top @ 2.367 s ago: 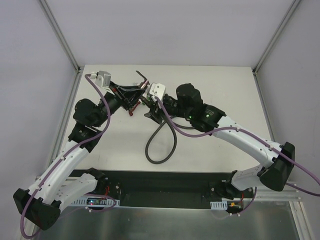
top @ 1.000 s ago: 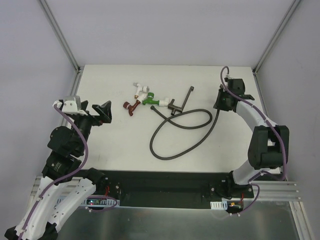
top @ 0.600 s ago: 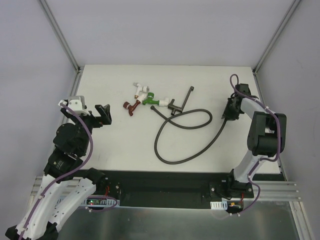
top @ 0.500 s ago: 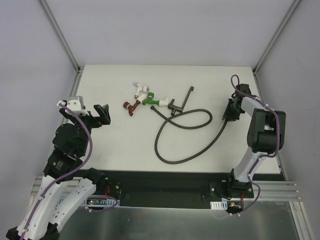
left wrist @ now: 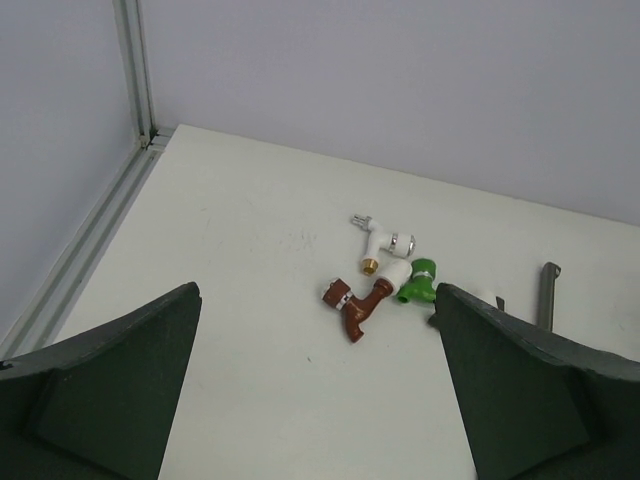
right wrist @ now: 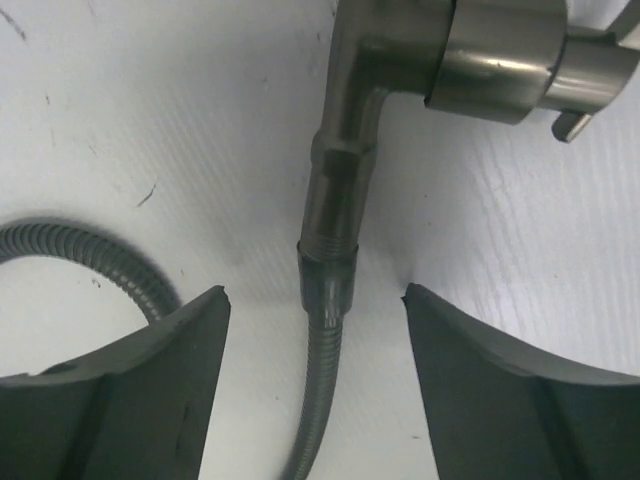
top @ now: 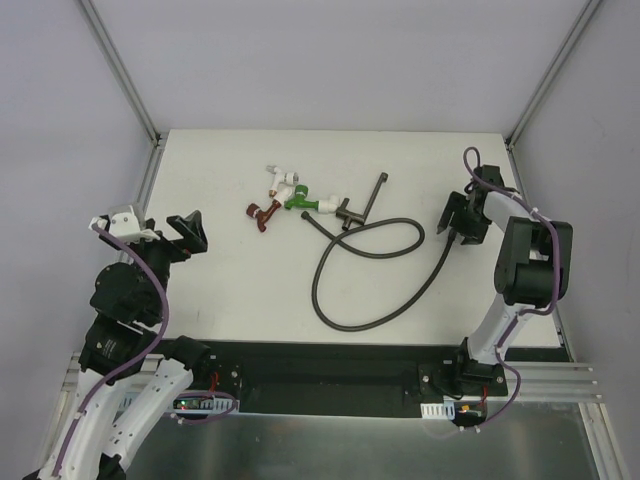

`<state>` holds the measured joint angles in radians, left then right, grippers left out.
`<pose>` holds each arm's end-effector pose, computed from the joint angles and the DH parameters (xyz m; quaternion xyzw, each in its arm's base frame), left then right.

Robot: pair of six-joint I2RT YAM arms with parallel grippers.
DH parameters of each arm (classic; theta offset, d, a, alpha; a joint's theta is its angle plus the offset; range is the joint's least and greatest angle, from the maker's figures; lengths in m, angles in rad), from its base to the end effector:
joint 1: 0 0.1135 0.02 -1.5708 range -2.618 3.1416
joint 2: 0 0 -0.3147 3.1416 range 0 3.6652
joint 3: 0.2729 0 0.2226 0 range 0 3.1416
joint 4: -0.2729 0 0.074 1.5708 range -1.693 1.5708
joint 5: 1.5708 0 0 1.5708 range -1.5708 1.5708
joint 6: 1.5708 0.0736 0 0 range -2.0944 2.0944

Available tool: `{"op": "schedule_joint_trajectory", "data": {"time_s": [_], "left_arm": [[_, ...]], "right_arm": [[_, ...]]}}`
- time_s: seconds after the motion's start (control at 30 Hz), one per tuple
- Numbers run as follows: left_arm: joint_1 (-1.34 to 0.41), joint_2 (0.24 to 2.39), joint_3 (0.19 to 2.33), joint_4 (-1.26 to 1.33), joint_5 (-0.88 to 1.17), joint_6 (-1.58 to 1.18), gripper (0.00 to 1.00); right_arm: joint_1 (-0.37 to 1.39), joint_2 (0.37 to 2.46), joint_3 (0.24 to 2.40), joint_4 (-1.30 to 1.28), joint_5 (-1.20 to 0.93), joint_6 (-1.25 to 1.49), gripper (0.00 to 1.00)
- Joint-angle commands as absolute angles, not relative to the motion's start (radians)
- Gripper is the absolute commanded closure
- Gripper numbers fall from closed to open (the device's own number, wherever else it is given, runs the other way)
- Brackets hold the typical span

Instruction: Install the water faucets

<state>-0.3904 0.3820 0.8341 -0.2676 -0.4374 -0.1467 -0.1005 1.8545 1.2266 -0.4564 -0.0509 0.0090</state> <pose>0.0423 0.0163 0.4042 -0.0898 0.6394 -0.0656 0.7608 0.3842 -0.0350 0.2079 0.0470 0.9691 0.0137 0.2417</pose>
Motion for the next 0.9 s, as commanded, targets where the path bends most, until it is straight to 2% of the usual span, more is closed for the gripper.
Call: {"op": "schedule_joint_trajectory", "data": {"time_s": [0.0,0.07,0.1,0.17,0.2,0.47,0.73,0.87], "left_arm": [[-0.374,0.350,0.836,-0.249,-0.494,-0.175,0.01],[-0.373,0.328,0.830,-0.242,-0.514,-0.186,0.01],[-0.374,0.322,0.828,-0.241,-0.523,-0.192,0.01],[-0.373,0.304,0.833,-0.235,-0.557,-0.201,0.01],[-0.373,0.299,0.834,-0.233,-0.571,-0.206,0.01],[-0.373,0.256,0.877,-0.201,-0.666,-0.207,0.01],[-0.373,0.256,0.900,-0.126,-0.600,-0.143,0.01],[-0.373,0.287,0.934,-0.103,-0.540,-0.112,0.01]], "right_arm": [[-0.107,1.697,1.210,-0.491,-0.014,0.015,0.19],[-0.107,1.637,1.204,-0.492,-0.006,0.020,0.14],[-0.107,1.571,1.197,-0.492,-0.008,0.023,0.07],[-0.107,1.494,1.187,-0.491,0.040,0.028,0.00],[-0.107,1.411,1.180,-0.488,0.049,0.029,0.04],[-0.107,0.895,1.120,-0.430,0.153,0.006,0.04],[-0.072,0.536,0.979,-0.333,0.267,-0.031,0.04],[0.021,0.396,0.939,-0.321,0.434,-0.051,0.04]]}}
